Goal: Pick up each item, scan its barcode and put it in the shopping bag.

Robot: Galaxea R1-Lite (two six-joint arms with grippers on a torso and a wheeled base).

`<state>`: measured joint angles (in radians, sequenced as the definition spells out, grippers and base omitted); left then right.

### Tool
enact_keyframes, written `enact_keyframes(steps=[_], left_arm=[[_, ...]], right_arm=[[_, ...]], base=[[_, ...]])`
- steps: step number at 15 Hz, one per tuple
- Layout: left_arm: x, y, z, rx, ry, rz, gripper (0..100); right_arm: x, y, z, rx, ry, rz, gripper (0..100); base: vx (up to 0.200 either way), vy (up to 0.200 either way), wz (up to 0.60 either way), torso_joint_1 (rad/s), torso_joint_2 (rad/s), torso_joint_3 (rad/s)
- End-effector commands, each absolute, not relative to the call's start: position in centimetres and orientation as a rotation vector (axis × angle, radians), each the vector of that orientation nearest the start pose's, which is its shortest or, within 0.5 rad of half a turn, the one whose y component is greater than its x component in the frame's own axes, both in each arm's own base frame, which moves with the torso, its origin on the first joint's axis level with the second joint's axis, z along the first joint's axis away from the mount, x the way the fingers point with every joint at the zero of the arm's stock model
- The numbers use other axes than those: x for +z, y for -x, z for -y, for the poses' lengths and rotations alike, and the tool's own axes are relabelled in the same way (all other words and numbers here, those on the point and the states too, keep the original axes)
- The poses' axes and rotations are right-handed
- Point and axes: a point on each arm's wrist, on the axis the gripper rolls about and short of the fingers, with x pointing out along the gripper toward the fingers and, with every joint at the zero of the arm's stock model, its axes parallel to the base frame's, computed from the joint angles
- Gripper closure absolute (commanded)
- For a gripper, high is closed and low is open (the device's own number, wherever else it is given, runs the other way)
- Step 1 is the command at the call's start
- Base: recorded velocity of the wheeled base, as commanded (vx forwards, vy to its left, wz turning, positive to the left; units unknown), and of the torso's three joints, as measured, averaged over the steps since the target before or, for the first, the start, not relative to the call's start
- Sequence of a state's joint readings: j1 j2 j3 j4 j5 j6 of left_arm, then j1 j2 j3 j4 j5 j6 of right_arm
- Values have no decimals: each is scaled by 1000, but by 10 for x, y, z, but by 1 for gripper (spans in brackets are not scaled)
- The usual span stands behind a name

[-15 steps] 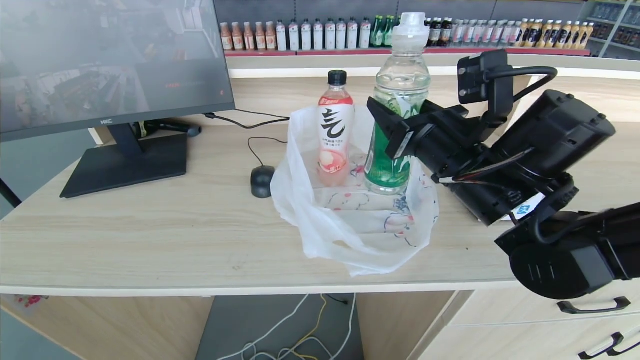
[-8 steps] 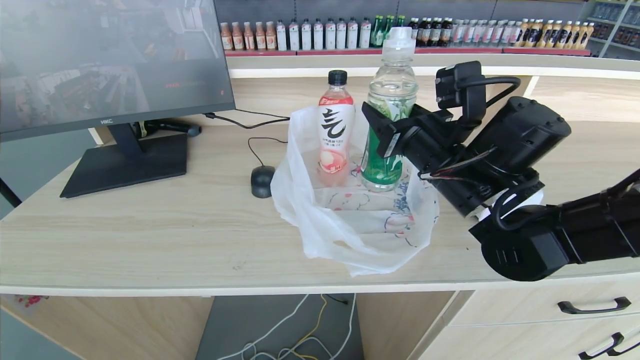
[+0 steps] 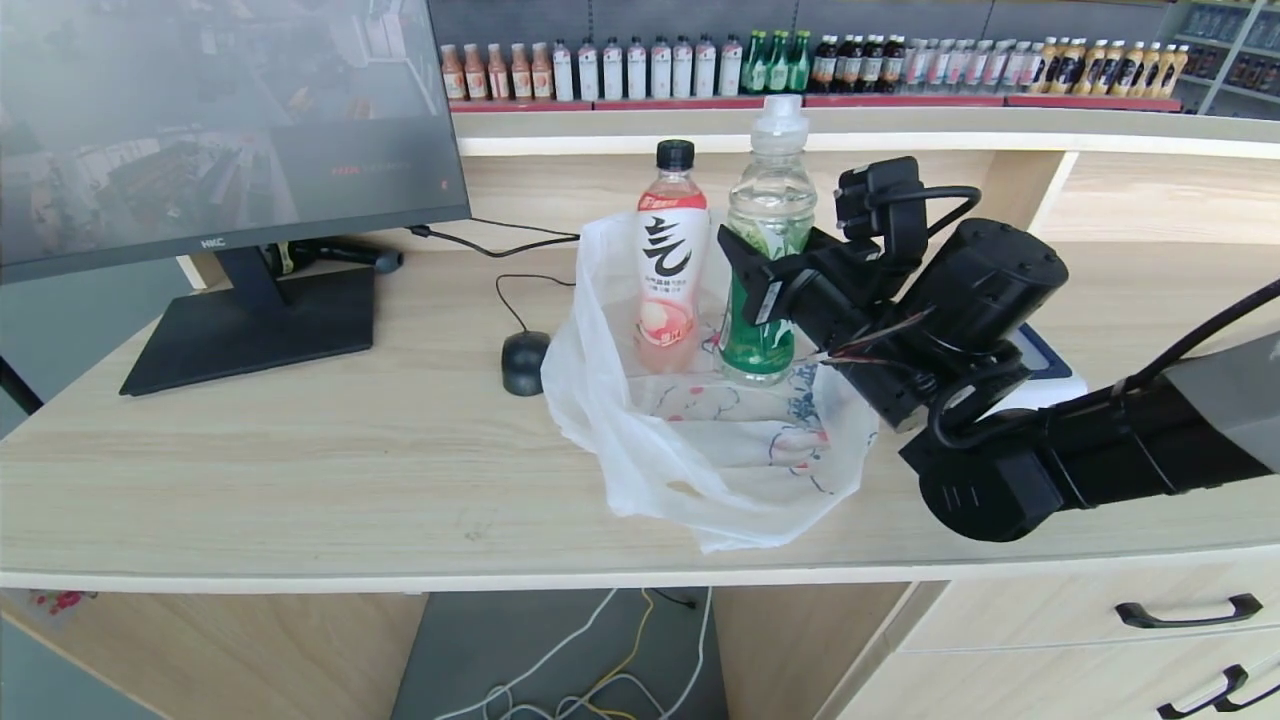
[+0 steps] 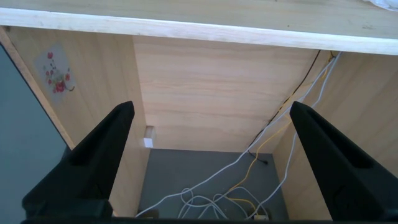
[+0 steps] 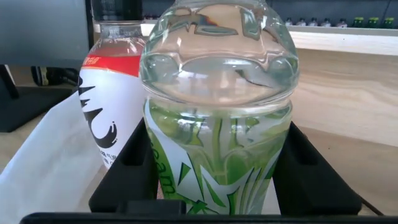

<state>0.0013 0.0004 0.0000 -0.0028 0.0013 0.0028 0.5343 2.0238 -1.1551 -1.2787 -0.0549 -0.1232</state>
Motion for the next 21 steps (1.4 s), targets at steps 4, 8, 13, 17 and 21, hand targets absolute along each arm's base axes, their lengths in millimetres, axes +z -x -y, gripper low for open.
enact_keyframes(steps=[4, 8, 13, 17, 21], left_arm=[[76, 23, 0, 3, -3, 3, 0], [76, 23, 0, 2, -3, 3, 0], [76, 23, 0, 3, -3, 3, 0], [76, 23, 0, 3, -3, 3, 0], [76, 23, 0, 3, -3, 3, 0]], right_arm=[[217, -353, -206, 457, 21, 437, 100], [212, -353, -205, 463, 29, 420, 100], [202, -347, -202, 463, 51, 378, 100], [200, -347, -201, 464, 53, 369, 100], [193, -347, -201, 461, 59, 346, 100]], base=[[0, 0, 0, 0, 0, 0], [0, 0, 0, 0, 0, 0], [0, 0, 0, 0, 0, 0], [0, 0, 0, 0, 0, 0], [0, 0, 0, 0, 0, 0]])
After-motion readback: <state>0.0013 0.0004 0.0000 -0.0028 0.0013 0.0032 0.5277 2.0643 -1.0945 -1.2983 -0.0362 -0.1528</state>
